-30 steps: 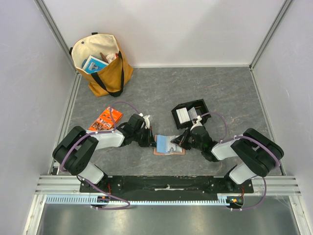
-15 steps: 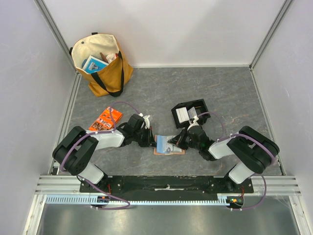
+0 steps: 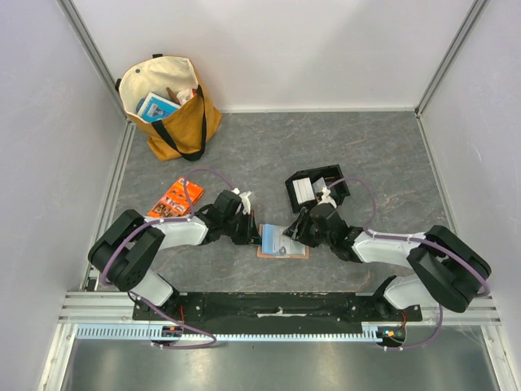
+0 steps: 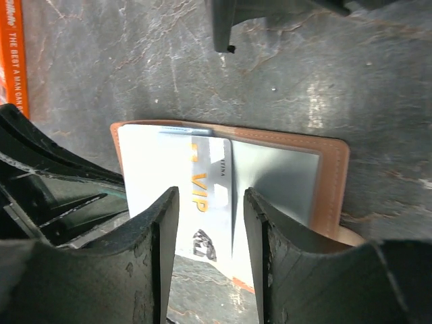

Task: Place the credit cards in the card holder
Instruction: Insert the credit card into the card holder.

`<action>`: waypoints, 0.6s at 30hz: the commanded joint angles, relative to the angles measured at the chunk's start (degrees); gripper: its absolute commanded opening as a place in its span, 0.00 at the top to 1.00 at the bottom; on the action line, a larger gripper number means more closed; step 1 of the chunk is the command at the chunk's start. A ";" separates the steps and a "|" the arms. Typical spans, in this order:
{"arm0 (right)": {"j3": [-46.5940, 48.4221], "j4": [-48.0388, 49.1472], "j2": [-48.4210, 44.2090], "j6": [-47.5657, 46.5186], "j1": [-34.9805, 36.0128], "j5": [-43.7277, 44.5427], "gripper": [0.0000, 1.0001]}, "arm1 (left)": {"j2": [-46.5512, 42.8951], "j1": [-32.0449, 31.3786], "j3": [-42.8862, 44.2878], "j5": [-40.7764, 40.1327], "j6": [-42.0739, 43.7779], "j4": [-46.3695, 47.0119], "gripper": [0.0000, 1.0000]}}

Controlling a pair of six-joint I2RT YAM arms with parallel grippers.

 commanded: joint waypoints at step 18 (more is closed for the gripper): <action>4.16 -5.75 3.12 -3.99 2.72 -0.05 0.49 | 3.54 -0.69 -1.55 -4.33 3.05 -6.73 0.98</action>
